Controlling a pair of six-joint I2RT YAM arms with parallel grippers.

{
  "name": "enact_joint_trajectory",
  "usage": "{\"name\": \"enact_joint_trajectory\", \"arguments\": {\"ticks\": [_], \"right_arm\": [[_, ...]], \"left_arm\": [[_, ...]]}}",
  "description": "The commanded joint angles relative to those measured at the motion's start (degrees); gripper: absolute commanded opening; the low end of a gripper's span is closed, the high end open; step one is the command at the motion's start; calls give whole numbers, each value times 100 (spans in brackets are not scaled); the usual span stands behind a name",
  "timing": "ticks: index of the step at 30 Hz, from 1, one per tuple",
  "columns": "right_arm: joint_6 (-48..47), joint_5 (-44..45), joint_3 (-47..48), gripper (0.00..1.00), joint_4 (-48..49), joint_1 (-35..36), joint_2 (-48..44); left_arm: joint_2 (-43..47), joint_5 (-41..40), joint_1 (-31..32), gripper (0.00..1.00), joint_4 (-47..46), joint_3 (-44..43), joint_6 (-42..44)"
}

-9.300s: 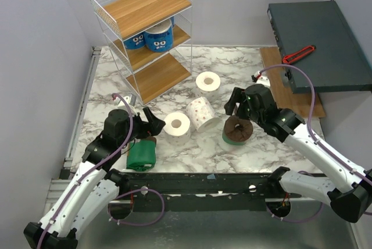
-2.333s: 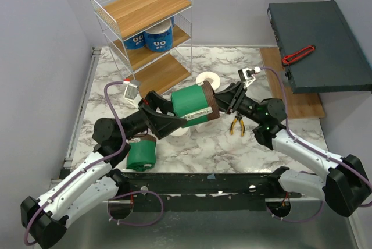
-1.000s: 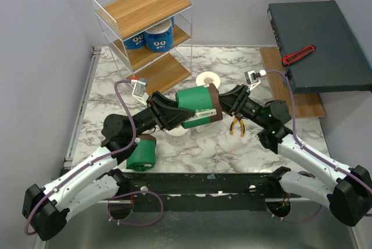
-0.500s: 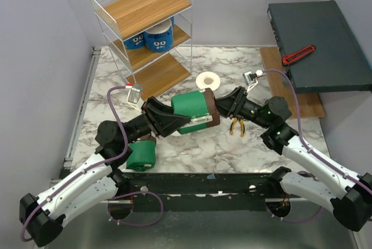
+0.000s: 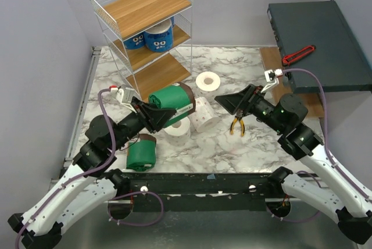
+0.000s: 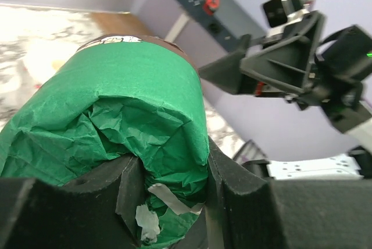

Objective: Place and organize the paper towels onto the shelf
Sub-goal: Place the paper towel on the shelf.

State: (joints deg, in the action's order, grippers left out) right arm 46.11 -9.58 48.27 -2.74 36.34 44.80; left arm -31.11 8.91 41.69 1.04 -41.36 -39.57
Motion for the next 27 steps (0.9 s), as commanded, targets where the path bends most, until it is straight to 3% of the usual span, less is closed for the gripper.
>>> {"name": "enact_joint_trajectory", "arguments": {"ticks": [1, 6, 11, 27], "right_arm": [[-564, 817, 226, 100, -1108, 29, -83], [-752, 1371, 326, 98, -1932, 31, 197], [-764, 1478, 71, 97, -2059, 27, 192], [-936, 1501, -505, 96, -1784, 31, -145]], "left_arm": [[-362, -764, -30, 17, 1074, -720, 889], [-1562, -1635, -21, 17, 2331, -1922, 1707], [-2954, -2300, -24, 18, 3330, -3121, 2160], [-6274, -3459, -22, 16, 3624, -5583, 3081]]}}
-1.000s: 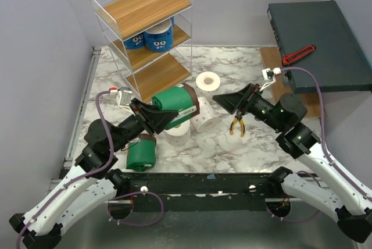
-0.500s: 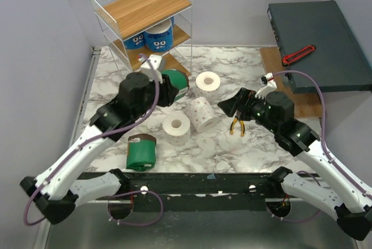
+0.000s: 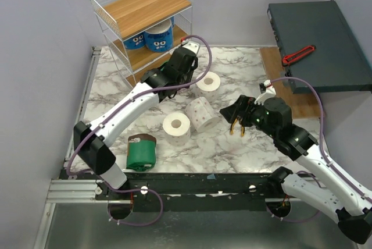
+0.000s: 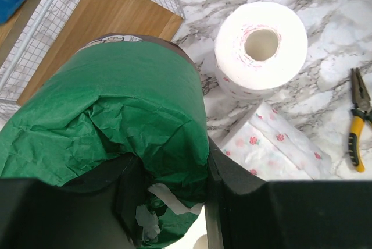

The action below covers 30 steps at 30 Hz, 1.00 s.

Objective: Place and organize the paper towels onto the shelf
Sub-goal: Place the paper towel on the shelf.

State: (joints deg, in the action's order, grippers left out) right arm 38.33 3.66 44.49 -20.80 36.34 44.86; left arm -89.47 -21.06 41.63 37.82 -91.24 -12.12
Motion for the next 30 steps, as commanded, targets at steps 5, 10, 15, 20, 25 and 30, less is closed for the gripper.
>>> {"name": "enact_joint_trajectory", "arguments": {"ticks": [5, 10, 15, 20, 25, 30], "right_arm": [[-238, 243, -224, 95, 71, 31, -282], [-320, 313, -277, 96, 97, 31, -371], [-361, 378, -265, 95, 7, 30, -407], [-373, 446, -345, 95, 21, 31, -512], [-403, 453, -353, 96, 19, 31, -538], [-431, 486, -370, 95, 23, 31, -575]], "left_arm": [[-1240, -542, -49, 16, -56, -1220, 420], [-1850, -513, -192, 16, -126, -1688, 438], [-2231, -443, -359, 16, -179, -1784, 421], [-2462, -343, -546, 16, -225, -1797, 374], [-2664, -251, -725, 16, -327, -1857, 376], [-2858, -206, -798, 18, -461, -1989, 496]]}}
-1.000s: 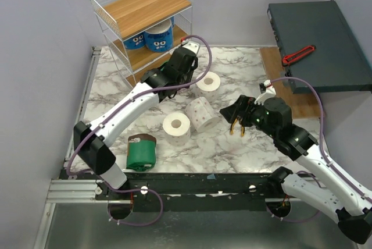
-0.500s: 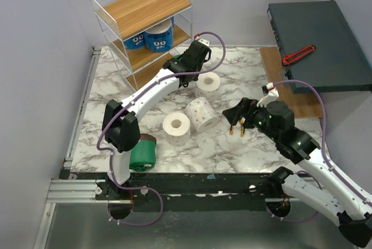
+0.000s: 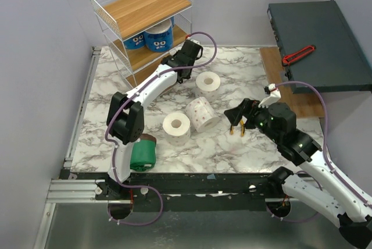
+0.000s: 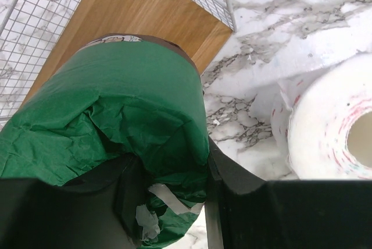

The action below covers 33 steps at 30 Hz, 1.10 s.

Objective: Place and organize the paper towels onto the shelf
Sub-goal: Place the paper towel on the shelf.

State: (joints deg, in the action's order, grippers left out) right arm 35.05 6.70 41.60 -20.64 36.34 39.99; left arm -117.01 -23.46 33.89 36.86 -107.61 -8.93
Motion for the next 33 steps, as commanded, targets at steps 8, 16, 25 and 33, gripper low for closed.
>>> {"name": "enact_joint_trajectory", "arguments": {"ticks": [8, 16, 25, 33], "right_arm": [[-103, 121, -147, 95, 8, 31, -221], [-156, 188, -146, 95, -67, 27, -321], [-227, 320, -99, 95, -89, 31, -325], [-251, 341, -72, 95, -89, 31, -290]], "left_arm": [[-389, 223, -143, 19, -563, -522, 206], [-646, 331, -290, 22, -599, -647, 94], [-790, 474, -322, 35, -540, -750, 45], [-820, 501, -322, 45, -501, -734, 43]]}}
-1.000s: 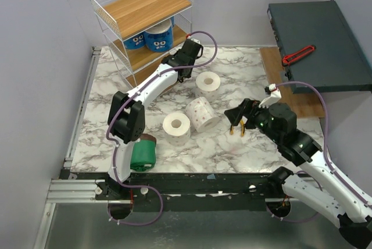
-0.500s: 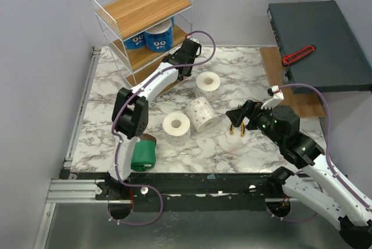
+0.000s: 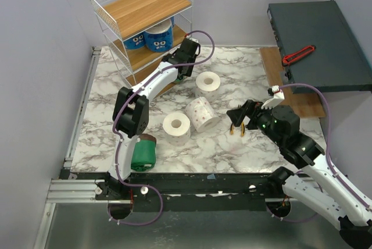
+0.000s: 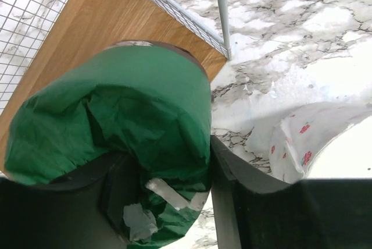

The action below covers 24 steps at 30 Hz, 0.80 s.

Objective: Place and organize the paper towels onto the shelf
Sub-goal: Place the paper towel on the shelf.

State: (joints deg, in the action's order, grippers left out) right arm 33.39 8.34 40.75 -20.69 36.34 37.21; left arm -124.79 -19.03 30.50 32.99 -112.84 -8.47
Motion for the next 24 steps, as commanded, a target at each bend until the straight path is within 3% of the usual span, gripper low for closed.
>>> {"name": "enact_joint_trajectory", "arguments": {"ticks": [1, 12, 24], "right_arm": [[-81, 175, 17, 95, -87, 32, -12], [-87, 208, 23, 95, -102, 31, -64], [-49, 120, 14, 95, -111, 31, -201]], "left_arm": [[-32, 57, 17, 47, -110, -218, -6], [19, 9, 6, 59, -39, -244, -40], [886, -88, 43, 66, 32, 78, 11]]}}
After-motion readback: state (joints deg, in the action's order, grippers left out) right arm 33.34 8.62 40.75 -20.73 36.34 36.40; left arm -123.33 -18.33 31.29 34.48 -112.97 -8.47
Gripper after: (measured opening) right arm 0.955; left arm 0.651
